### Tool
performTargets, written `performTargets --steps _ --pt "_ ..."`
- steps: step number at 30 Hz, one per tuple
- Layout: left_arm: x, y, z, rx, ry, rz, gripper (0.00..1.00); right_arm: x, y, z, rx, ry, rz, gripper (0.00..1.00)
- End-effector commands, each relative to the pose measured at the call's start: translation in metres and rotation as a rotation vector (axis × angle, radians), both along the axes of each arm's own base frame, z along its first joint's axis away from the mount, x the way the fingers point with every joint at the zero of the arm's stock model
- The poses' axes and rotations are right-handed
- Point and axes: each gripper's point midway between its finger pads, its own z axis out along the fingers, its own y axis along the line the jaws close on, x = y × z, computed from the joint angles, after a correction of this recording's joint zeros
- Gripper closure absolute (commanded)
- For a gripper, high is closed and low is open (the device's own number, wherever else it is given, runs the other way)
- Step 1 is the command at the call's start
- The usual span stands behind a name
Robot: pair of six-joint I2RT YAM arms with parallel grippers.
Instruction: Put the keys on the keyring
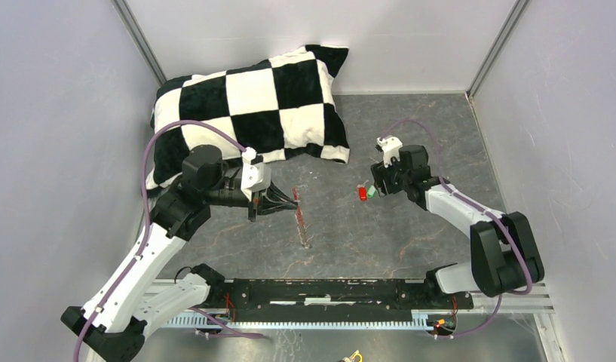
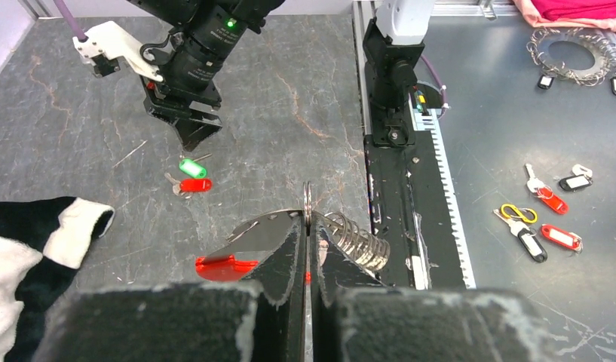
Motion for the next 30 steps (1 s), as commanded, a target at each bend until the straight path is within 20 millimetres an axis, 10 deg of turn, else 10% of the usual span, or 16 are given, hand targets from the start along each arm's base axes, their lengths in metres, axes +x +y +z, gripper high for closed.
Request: performTargets --steps 1,30 --pt "-0.005 0.001 0.009 -0.008 -0.063 -0.047 0.98 0.023 0.015 0.018 0.062 -0.169 0.223 0.31" --pt "-0.022 0.005 0.018 -0.016 -0.068 -0.106 0.98 0.029 0.011 -0.03 0.09 -0.079 0.387 0.49"
